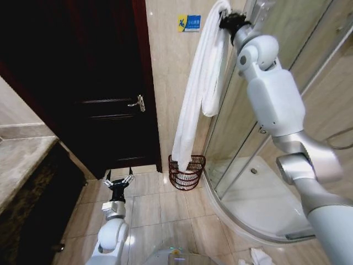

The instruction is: Discard the used towel into the hamper.

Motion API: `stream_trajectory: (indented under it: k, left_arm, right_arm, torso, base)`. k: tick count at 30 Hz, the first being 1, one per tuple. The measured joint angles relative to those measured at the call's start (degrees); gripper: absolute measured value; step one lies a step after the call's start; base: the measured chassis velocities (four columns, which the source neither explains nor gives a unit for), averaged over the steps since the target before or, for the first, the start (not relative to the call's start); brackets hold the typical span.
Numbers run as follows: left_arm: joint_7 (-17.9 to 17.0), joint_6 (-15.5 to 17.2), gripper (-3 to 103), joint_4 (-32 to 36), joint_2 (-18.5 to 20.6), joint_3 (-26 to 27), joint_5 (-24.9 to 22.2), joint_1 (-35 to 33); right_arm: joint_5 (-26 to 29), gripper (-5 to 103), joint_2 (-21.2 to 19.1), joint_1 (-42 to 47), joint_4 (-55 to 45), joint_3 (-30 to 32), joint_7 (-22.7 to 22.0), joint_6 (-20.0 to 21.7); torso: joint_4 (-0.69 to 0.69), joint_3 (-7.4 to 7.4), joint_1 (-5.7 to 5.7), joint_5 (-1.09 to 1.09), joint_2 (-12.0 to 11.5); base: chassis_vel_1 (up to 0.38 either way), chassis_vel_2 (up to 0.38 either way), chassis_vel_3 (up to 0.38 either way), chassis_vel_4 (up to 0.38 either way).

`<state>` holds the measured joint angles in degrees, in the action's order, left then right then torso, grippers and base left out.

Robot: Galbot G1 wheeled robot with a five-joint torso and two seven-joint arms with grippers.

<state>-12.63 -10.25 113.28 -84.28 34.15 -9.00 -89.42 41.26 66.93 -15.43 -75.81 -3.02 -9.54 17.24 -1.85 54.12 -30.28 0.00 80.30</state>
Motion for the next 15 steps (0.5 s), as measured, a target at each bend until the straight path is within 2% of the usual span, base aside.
stream_trajectory:
  k: [15]
  left_arm:
    - [0.03, -0.5, 100, -0.37, -0.04, 0.2, -0.17, -0.15]
  right_arm:
    - [-0.73, 7, 0.54, 3.54, -1.58, -0.65, -0.2, -0.17]
  torso:
    - [0.0, -0.01, 0.02, 0.0, 0.01]
  base:
    - [0.0, 0.0, 0.0, 0.0]
